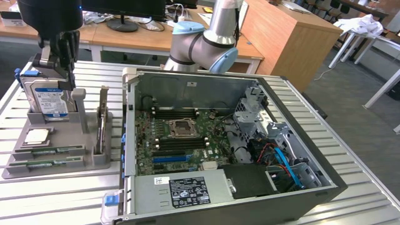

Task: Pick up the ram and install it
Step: 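Pick up the ram and move it above insertion slot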

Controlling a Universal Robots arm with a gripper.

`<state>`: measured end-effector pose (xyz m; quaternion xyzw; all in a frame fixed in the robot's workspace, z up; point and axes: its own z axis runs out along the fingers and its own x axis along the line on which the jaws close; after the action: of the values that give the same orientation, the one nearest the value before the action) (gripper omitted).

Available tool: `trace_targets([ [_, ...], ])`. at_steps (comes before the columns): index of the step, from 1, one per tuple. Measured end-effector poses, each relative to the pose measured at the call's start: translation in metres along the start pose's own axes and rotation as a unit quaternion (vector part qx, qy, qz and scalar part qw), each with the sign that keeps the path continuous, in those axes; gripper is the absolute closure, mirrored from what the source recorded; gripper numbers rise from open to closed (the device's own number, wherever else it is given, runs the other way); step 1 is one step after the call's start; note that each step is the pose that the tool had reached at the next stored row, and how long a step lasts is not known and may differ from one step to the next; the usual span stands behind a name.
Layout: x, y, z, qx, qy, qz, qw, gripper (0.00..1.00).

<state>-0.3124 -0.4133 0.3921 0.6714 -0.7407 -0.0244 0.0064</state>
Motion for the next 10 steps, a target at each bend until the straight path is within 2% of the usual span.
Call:
trace_targets([
  [10, 0.0000, 0.0000, 0.0000, -0.0005, 0.0010, -0.022, 0.9997, 0.90],
])
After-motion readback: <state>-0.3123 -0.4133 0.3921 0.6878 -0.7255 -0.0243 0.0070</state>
